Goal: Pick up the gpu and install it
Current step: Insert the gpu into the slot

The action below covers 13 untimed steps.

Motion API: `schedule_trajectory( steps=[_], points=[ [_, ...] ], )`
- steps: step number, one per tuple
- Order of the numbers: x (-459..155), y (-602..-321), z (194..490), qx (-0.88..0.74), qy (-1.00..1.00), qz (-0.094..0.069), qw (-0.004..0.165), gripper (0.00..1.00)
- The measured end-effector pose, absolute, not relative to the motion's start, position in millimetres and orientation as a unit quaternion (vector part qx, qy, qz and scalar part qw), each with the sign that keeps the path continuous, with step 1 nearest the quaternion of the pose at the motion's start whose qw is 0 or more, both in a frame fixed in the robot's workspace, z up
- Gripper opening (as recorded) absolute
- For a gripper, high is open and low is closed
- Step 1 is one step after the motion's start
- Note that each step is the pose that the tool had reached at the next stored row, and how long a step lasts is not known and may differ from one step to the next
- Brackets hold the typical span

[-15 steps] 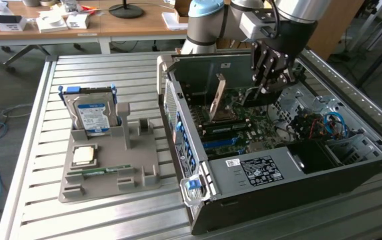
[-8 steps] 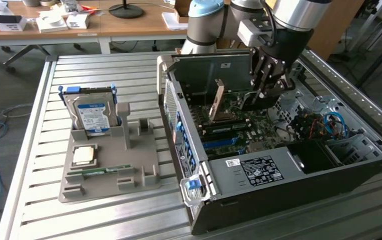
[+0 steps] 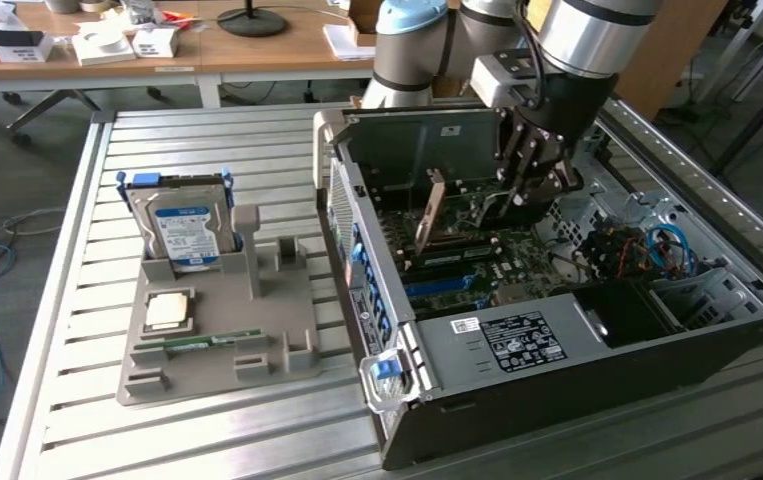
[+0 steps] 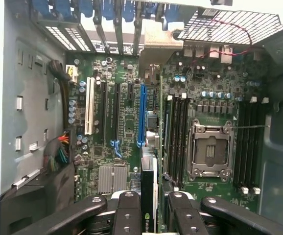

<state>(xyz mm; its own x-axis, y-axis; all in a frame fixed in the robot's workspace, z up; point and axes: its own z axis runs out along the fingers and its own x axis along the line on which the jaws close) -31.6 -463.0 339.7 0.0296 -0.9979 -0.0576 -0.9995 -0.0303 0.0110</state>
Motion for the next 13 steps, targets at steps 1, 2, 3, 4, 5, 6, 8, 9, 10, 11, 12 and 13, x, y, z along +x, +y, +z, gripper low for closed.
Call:
schedule_trajectory(
  steps=[1, 2, 3, 4, 5, 6, 8, 9, 10, 11, 12, 13],
  points=[
    [-31.6, -463.0, 339.0, -0.717, 0.696, 0.025, 0.016, 0.26],
    [-31.6, -463.0, 339.0, -0.717, 0.696, 0.024, 0.016, 0.26],
    [-31.6, -463.0, 339.0, -0.717, 0.696, 0.024, 0.016, 0.26],
    [-31.6, -463.1, 339.0, -0.717, 0.696, 0.024, 0.016, 0.26],
    [-31.6, -463.1, 338.9, -0.717, 0.696, 0.025, 0.016, 0.26],
    [-31.9, -463.0, 338.9, -0.717, 0.696, 0.025, 0.016, 0.26],
    [-33.2, -463.0, 338.8, -0.717, 0.696, 0.025, 0.016, 0.26],
    [-34.2, -463.0, 338.7, -0.717, 0.696, 0.025, 0.016, 0.26],
    [-35.2, -463.0, 338.8, -0.717, 0.696, 0.025, 0.016, 0.26],
    [-36.0, -463.0, 338.8, -0.717, 0.696, 0.024, 0.016, 0.26],
    [-36.7, -463.0, 338.9, -0.717, 0.696, 0.024, 0.016, 0.26],
    [-37.3, -463.0, 338.8, -0.717, 0.696, 0.024, 0.017, 0.26]
  ],
)
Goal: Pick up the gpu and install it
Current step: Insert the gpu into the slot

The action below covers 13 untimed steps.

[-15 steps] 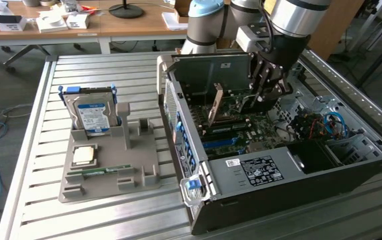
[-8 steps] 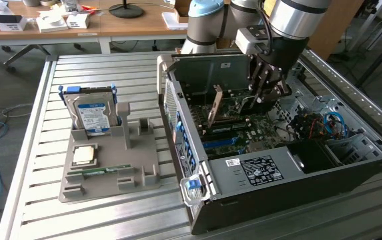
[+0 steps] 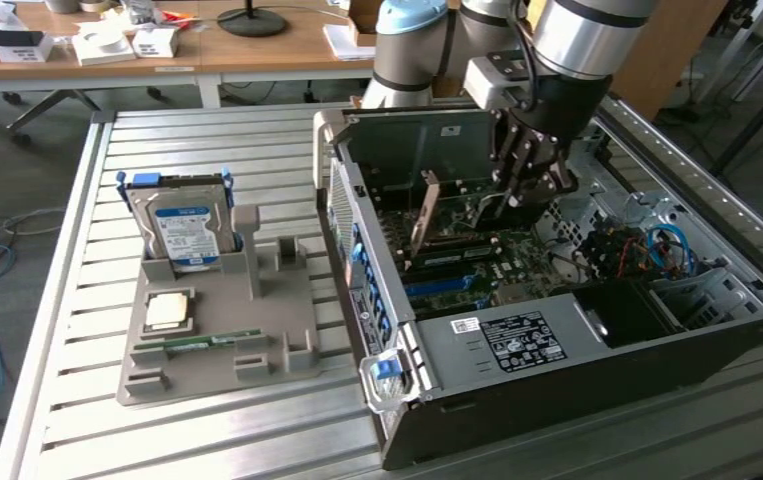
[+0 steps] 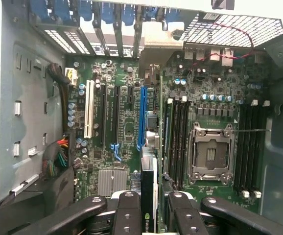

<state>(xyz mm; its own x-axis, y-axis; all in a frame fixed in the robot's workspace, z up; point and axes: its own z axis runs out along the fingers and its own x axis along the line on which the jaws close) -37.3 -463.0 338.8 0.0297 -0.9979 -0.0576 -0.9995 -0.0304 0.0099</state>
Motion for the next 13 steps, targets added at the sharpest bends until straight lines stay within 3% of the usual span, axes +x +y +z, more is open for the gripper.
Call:
schedule_trajectory(
  steps=[13],
  points=[
    [-37.5, -463.0, 331.1, -0.717, 0.696, 0.024, 0.017, 0.26]
  ],
)
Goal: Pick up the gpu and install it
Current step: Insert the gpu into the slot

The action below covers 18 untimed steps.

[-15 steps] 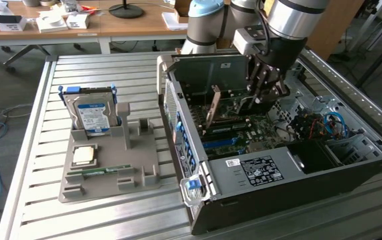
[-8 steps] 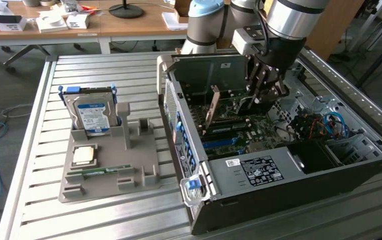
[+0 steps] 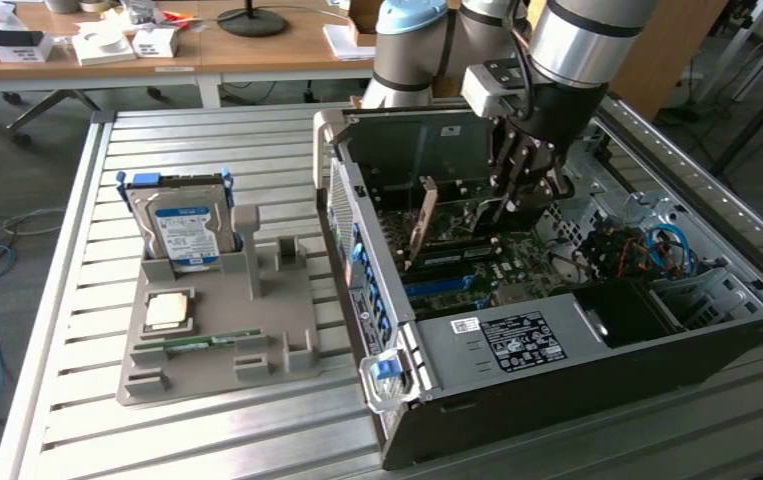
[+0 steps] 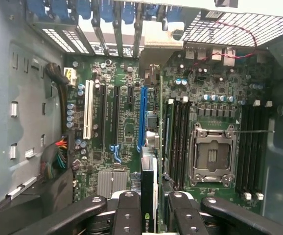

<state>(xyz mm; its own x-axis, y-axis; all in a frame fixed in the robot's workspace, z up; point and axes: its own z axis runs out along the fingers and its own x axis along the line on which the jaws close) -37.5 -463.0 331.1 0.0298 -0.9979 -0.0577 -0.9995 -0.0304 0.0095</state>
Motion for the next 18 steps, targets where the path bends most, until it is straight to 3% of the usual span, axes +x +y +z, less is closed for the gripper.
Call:
schedule_trajectory(
  steps=[18],
  points=[
    [-39, -463, 302, -0.717, 0.696, 0.024, 0.017, 0.26]
  ],
)
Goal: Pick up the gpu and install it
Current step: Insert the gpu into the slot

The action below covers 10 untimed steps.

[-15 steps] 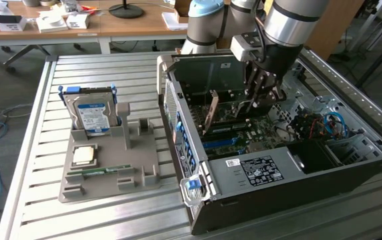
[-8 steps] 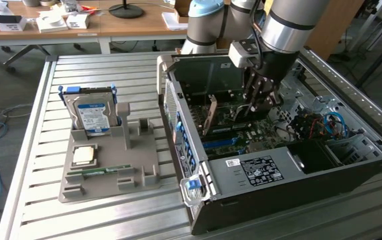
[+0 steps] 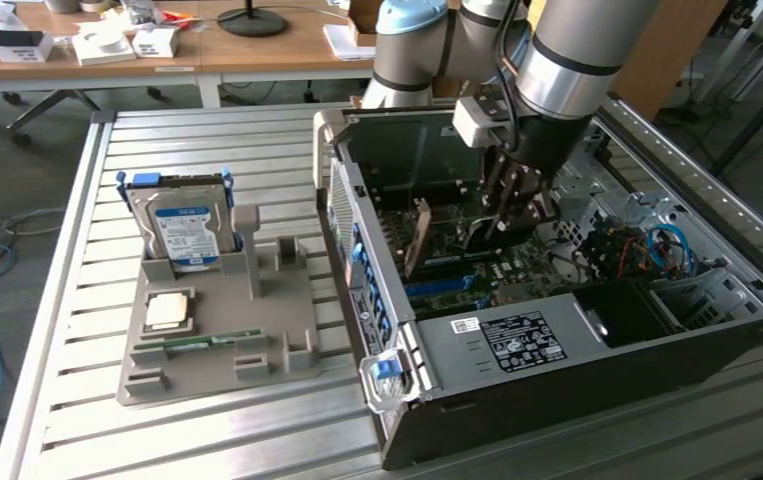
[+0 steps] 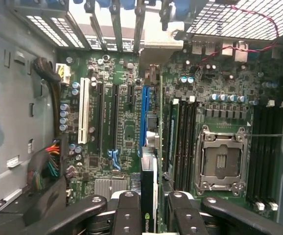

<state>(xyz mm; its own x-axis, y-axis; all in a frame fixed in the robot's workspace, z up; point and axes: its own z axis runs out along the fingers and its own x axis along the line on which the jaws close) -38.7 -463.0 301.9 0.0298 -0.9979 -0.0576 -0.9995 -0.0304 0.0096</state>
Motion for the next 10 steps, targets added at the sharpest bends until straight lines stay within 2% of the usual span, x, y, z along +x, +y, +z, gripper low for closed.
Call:
schedule_trajectory(
  steps=[10],
  points=[
    [-41.7, -463.0, 299.5, -0.717, 0.696, 0.024, 0.017, 0.26]
  ],
)
